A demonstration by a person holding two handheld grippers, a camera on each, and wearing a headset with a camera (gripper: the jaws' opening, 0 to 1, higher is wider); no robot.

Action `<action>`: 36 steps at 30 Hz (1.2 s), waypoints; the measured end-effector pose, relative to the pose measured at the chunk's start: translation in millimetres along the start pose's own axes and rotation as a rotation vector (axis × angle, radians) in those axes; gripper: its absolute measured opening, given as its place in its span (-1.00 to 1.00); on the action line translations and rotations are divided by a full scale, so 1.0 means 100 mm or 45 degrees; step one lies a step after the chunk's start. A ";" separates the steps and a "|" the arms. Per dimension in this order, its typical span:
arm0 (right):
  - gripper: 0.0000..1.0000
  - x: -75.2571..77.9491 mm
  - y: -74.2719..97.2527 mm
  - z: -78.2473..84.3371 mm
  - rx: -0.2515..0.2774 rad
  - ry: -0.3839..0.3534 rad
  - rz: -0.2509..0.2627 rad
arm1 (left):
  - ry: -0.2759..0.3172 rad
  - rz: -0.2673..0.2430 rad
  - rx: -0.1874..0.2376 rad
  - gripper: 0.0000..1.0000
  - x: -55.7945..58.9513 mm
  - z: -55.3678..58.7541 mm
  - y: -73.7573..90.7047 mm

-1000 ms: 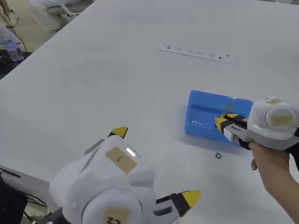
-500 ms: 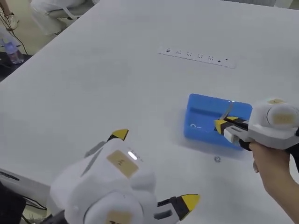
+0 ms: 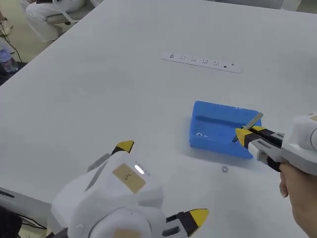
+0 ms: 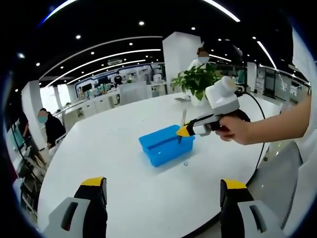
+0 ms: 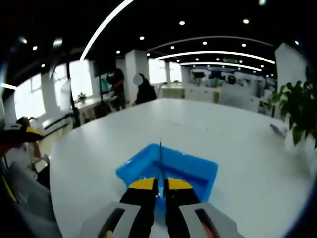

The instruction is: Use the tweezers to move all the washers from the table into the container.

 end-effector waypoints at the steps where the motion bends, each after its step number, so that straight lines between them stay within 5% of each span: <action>1: -0.94 0.00 0.01 0.01 -0.001 -0.012 0.000 | -0.001 -0.001 0.001 0.95 0.00 0.00 0.00; 14: -0.92 -0.14 0.30 -0.08 0.085 -0.066 -0.029 | 0.005 -0.018 -0.003 0.94 -0.02 0.02 0.02; 20: -0.92 -0.22 0.34 0.11 0.020 -0.059 -0.064 | -0.001 -0.012 -0.002 0.94 0.00 0.03 0.02; 29: -0.92 -0.20 0.14 0.38 -0.102 -0.042 -0.069 | -0.003 -0.019 -0.008 0.93 -0.01 0.04 0.03; 36: -0.92 -0.17 0.11 0.41 -0.108 -0.005 -0.048 | 0.006 -0.023 -0.016 0.93 -0.02 0.05 0.03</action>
Point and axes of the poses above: the centre of the closed fingertips' face, and the gripper's own axes: y roughly backward along the fingers, x roughly to its right, z roughly out of its underside, the point moved 8 cm from there along y, roughly backward along the fingers, and after that the axes turned 9 degrees about -y, right-handed, at the moved point
